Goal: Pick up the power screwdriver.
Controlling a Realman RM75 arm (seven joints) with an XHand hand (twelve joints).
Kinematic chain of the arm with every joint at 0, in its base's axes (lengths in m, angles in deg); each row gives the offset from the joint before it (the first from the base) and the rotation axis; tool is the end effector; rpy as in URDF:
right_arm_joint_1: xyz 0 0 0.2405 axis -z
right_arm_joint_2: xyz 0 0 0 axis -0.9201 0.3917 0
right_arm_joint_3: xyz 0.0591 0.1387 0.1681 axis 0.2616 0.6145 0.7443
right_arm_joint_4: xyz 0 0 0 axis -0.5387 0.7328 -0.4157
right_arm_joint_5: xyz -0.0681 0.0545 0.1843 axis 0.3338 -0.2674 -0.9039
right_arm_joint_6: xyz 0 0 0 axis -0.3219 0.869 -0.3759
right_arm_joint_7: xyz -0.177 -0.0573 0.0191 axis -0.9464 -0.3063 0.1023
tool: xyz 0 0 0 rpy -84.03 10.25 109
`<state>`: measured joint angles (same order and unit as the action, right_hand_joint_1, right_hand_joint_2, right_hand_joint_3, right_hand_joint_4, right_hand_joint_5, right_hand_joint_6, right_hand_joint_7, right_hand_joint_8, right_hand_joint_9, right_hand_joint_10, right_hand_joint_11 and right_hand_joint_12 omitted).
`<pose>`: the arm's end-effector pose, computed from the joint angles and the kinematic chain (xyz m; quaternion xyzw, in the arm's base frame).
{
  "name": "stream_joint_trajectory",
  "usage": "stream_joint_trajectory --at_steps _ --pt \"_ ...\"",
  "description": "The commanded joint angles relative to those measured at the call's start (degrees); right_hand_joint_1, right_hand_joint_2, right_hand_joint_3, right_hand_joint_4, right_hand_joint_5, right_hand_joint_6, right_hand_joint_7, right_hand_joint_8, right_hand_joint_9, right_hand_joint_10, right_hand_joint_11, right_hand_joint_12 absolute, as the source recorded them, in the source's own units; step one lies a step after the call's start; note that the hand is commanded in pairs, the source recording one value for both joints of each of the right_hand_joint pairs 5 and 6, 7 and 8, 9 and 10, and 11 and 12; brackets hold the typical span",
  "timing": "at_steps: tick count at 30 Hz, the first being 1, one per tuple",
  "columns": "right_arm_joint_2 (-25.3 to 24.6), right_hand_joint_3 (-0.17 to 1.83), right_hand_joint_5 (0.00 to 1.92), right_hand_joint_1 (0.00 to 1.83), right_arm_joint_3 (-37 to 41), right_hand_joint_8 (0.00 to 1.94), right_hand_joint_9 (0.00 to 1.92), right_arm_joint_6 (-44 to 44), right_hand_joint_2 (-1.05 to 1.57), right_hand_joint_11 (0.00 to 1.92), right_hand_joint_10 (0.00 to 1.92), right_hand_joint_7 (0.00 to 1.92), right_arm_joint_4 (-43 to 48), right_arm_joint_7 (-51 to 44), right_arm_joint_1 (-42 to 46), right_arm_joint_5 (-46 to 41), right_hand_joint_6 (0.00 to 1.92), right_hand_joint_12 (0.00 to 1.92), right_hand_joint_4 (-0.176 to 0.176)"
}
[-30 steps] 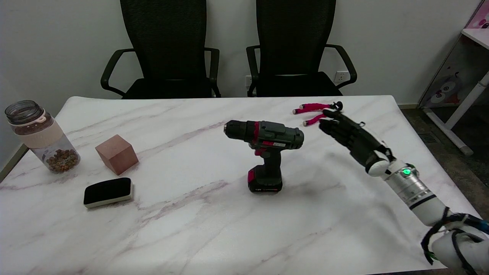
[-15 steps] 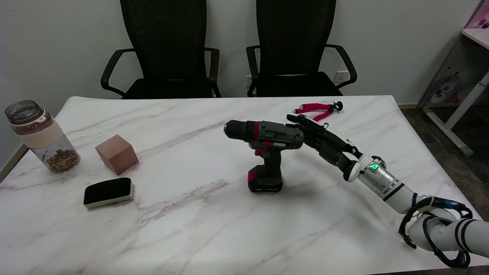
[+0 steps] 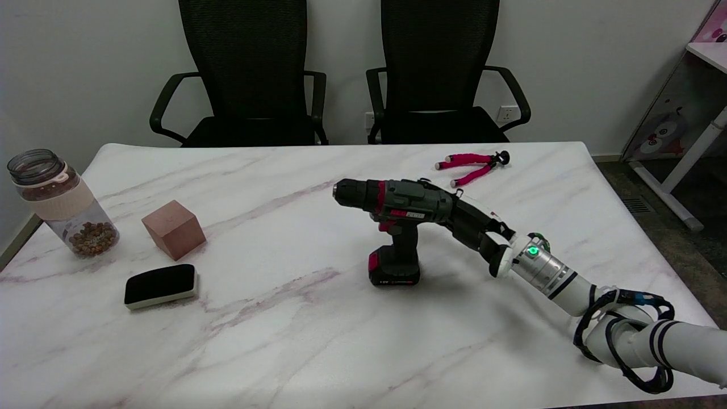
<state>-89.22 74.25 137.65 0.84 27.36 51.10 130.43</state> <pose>-0.2916 -0.3402 0.3444 0.6564 -0.5192 0.4024 0.3711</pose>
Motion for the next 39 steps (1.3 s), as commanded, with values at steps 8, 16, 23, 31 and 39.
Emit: stream_joint_trajectory --at_steps 8,16,23,31,39 --pt "-5.6 0.74 0.28 0.98 -1.0 0.28 0.25 0.9 -0.85 0.07 0.25 0.28 3.6 0.4 -2.7 2.3 0.28 0.07 0.176" --pt "-7.5 0.74 0.29 0.99 -1.0 0.29 0.26 0.7 -0.82 0.08 0.26 0.29 4.0 0.4 -3.2 2.3 0.29 0.08 0.176" --pt "-8.7 0.75 0.31 0.99 -1.0 0.31 0.28 0.5 -0.79 0.12 0.28 0.31 4.7 0.3 -3.2 2.3 0.31 0.12 0.176" --pt "-8.9 0.73 0.37 1.00 -1.0 0.37 0.36 0.0 -0.70 0.26 0.36 0.37 4.0 -1.8 -2.5 1.8 0.37 0.26 0.176" --pt "-9.6 0.72 0.44 1.00 -0.8 0.44 0.40 -1.2 -0.63 0.28 0.40 0.44 3.3 -2.1 -2.1 1.7 0.44 0.28 0.176"
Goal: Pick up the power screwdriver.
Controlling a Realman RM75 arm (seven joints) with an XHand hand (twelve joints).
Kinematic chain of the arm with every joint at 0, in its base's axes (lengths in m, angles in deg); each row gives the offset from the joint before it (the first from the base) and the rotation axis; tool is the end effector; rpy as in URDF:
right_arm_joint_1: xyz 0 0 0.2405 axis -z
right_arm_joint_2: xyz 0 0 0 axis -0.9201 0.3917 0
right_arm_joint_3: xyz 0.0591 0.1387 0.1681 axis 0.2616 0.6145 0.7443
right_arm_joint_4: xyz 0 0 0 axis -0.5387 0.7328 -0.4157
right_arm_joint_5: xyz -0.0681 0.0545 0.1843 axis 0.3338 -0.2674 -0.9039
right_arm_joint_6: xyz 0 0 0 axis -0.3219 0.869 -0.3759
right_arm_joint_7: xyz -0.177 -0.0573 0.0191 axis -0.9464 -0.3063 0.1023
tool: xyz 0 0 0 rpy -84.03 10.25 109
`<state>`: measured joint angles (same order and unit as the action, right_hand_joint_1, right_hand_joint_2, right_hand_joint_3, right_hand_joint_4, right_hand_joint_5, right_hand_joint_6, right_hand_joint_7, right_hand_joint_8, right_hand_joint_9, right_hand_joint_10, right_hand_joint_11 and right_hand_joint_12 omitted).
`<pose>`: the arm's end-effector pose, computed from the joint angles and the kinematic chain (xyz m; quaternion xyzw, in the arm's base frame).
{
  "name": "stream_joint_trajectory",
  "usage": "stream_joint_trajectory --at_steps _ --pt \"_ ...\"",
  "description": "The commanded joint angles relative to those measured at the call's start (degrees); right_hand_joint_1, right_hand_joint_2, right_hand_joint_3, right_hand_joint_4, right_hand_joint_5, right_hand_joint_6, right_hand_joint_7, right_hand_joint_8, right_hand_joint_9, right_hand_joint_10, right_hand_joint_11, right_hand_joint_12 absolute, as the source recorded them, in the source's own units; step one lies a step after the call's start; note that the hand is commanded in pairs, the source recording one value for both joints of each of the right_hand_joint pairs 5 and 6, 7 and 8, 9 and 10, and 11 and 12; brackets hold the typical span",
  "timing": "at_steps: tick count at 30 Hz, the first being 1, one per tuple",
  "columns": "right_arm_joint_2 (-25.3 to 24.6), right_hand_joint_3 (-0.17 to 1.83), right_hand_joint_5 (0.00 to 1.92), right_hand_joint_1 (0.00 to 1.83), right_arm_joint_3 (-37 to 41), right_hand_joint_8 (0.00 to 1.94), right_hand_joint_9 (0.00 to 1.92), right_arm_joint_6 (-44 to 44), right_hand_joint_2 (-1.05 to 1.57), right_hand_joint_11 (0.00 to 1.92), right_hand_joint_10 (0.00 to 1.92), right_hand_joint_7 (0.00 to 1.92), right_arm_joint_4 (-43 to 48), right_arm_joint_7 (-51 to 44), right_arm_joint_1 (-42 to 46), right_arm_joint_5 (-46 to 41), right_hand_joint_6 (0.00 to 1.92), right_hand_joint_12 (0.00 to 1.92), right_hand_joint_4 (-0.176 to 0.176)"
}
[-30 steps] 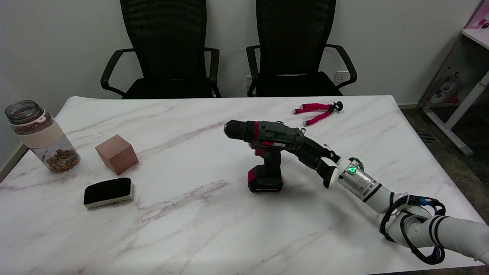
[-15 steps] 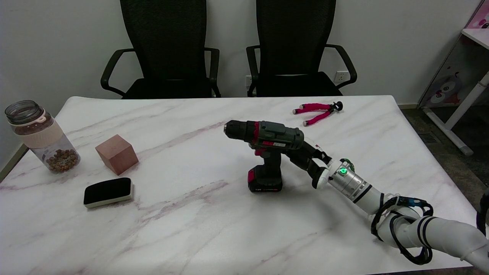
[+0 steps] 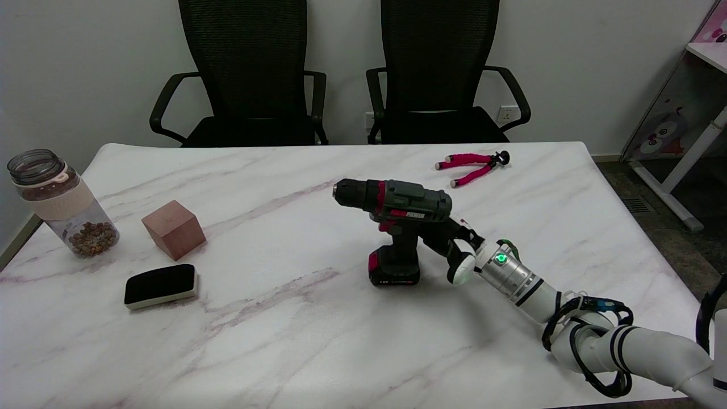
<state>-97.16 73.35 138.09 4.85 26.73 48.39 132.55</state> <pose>-0.3023 -0.3514 0.3001 0.6569 -0.5323 0.4108 0.3411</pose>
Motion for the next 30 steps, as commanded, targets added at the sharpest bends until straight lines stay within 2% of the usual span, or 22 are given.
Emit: stream_joint_trajectory --at_steps 1,7,13,30 --pt "-1.8 0.71 0.44 1.00 0.1 0.44 0.40 -1.8 -0.62 0.27 0.40 0.44 -0.7 -1.5 0.6 -0.4 0.44 0.27 0.176" --pt "-2.3 0.75 0.49 1.03 0.4 0.49 0.41 -2.7 -0.49 0.26 0.41 0.49 -0.7 -2.1 0.3 -0.4 0.49 0.26 0.176" --pt "-2.3 0.68 0.51 1.08 0.7 0.51 0.40 -2.7 -0.32 0.25 0.40 0.51 -0.7 -2.1 -0.2 -0.4 0.51 0.25 0.176" --pt "-2.3 0.77 0.58 1.09 1.5 0.58 0.41 -2.1 -0.25 0.26 0.41 0.58 -1.5 -2.1 -0.7 -0.5 0.58 0.26 0.176"
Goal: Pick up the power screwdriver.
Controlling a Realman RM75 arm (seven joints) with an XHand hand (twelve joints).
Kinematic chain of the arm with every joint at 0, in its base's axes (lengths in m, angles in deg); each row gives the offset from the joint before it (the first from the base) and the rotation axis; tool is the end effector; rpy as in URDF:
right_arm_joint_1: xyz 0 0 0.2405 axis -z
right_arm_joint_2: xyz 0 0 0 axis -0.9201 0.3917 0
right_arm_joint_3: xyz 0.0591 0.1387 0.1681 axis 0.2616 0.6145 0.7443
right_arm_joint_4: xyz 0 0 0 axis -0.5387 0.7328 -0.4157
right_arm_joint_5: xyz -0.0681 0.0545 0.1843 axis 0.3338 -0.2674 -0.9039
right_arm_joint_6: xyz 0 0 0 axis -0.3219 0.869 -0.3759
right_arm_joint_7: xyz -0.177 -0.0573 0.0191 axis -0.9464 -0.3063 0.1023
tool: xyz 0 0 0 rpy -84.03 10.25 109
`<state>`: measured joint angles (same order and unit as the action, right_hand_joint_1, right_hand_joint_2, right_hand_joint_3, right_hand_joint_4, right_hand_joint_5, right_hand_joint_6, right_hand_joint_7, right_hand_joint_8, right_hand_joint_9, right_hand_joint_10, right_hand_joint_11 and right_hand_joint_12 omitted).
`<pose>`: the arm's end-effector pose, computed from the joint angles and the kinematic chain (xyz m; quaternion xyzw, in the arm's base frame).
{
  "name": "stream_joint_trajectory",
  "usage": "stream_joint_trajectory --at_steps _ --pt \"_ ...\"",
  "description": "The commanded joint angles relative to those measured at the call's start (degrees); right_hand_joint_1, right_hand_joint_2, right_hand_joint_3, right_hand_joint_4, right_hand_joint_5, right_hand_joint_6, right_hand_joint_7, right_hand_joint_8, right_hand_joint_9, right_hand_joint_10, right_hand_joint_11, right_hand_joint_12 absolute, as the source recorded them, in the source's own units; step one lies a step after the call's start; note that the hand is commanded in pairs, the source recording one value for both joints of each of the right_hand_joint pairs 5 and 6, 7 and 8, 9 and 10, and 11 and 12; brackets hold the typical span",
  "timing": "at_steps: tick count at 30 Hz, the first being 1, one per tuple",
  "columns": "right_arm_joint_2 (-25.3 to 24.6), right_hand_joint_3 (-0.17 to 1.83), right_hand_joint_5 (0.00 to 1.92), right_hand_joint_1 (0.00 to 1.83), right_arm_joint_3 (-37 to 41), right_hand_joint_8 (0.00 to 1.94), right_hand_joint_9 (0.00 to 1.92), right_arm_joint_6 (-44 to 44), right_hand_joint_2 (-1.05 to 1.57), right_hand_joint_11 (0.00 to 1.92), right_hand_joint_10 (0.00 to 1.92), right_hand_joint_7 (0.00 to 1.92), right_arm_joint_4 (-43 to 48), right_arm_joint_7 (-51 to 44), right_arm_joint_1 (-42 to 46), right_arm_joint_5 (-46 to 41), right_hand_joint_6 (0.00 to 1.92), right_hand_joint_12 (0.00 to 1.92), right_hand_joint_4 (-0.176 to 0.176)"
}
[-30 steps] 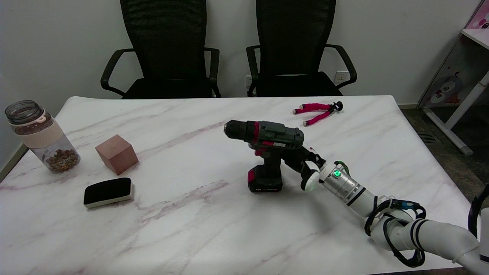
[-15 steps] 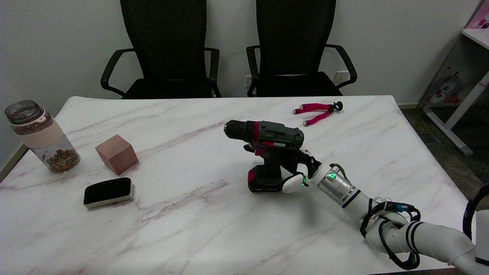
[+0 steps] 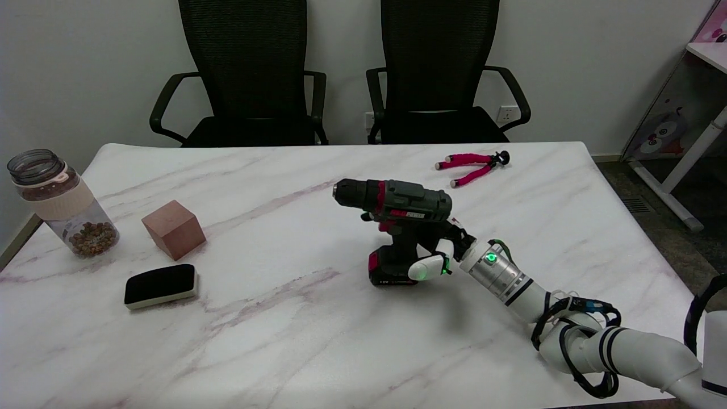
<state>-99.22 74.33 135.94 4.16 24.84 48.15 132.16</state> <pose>-0.3034 -0.3582 0.2887 0.6521 -0.5297 0.4186 0.3448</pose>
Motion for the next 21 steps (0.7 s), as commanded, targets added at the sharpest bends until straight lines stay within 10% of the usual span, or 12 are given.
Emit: stream_joint_trajectory --at_steps 1,21 --pt "-0.2 0.77 0.58 1.09 0.6 0.58 0.41 0.1 -0.24 0.26 0.41 0.58 -0.9 -0.2 -0.5 -0.1 0.58 0.26 0.176" --pt "-0.2 0.71 0.72 1.22 0.6 0.72 0.81 -0.8 0.29 0.65 0.81 0.72 -1.1 -0.2 -0.3 -0.1 0.72 0.65 0.176"
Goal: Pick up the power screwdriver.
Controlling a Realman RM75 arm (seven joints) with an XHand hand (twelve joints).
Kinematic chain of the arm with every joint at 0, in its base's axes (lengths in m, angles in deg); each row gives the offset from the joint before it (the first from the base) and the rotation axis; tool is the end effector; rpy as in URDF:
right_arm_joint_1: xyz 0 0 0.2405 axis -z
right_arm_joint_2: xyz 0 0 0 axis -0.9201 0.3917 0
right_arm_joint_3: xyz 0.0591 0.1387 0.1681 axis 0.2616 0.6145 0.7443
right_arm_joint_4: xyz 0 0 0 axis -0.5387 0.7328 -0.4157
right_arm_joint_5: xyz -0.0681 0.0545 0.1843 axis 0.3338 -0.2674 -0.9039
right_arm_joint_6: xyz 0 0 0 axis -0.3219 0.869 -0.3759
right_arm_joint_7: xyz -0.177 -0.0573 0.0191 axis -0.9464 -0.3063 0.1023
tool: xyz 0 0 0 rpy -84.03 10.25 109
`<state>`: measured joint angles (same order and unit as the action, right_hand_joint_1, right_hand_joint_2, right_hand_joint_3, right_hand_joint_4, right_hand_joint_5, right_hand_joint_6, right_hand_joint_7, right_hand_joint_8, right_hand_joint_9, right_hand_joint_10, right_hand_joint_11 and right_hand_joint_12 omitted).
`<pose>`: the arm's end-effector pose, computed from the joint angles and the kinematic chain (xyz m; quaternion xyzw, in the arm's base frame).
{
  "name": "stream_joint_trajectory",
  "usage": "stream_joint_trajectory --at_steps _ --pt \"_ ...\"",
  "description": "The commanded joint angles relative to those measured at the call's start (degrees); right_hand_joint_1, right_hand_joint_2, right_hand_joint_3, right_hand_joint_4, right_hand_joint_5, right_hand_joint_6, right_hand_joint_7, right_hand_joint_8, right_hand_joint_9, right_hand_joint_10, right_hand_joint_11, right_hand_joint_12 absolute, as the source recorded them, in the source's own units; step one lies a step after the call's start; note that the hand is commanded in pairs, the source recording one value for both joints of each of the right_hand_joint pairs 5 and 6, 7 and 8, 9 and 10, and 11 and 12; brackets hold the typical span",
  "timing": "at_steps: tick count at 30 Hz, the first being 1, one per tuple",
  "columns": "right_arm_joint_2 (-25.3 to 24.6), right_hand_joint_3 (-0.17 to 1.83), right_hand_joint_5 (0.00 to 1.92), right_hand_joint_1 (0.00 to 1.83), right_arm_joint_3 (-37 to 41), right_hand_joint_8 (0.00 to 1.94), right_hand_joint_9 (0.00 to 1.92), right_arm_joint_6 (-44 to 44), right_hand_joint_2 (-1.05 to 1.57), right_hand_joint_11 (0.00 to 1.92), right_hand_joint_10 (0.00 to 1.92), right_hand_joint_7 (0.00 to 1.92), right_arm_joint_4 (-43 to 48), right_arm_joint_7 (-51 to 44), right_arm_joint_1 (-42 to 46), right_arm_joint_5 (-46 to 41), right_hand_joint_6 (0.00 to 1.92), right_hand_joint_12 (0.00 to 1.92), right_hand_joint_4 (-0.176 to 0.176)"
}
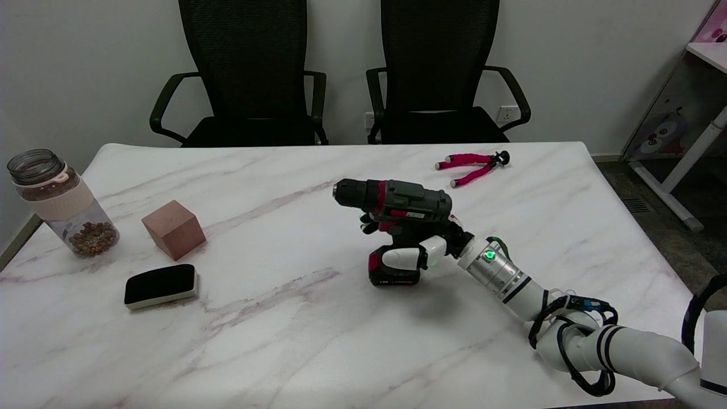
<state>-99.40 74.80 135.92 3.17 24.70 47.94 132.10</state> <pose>-0.2973 -0.3607 0.2850 0.6540 -0.5272 0.4258 0.3363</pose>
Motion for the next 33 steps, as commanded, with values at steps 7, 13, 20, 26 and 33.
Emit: stream_joint_trajectory --at_steps 7,13,20,26,33 --pt "-0.1 0.91 0.78 1.25 0.2 0.78 1.00 -1.3 0.32 0.87 1.00 0.78 0.0 -0.1 -0.2 0.0 0.78 0.87 0.176" --pt "-0.1 1.02 0.81 1.27 0.2 0.81 1.12 -1.5 0.35 1.00 1.12 0.81 0.1 -0.1 -0.1 0.0 0.81 1.00 0.176" --pt "-0.1 1.08 0.88 1.27 0.2 0.88 1.39 -2.0 0.52 1.28 1.39 0.88 0.1 -0.1 0.0 -0.2 0.88 1.28 0.154" --pt "-0.1 0.97 0.91 1.26 0.2 0.91 1.62 -2.0 0.66 1.37 1.62 0.91 0.1 -0.1 -0.2 -0.2 0.91 1.37 0.133" --pt "-0.1 0.92 0.92 1.25 0.1 0.92 1.71 -2.5 0.72 1.46 1.71 0.92 -0.1 -0.1 -0.3 -0.2 0.92 1.46 0.124"
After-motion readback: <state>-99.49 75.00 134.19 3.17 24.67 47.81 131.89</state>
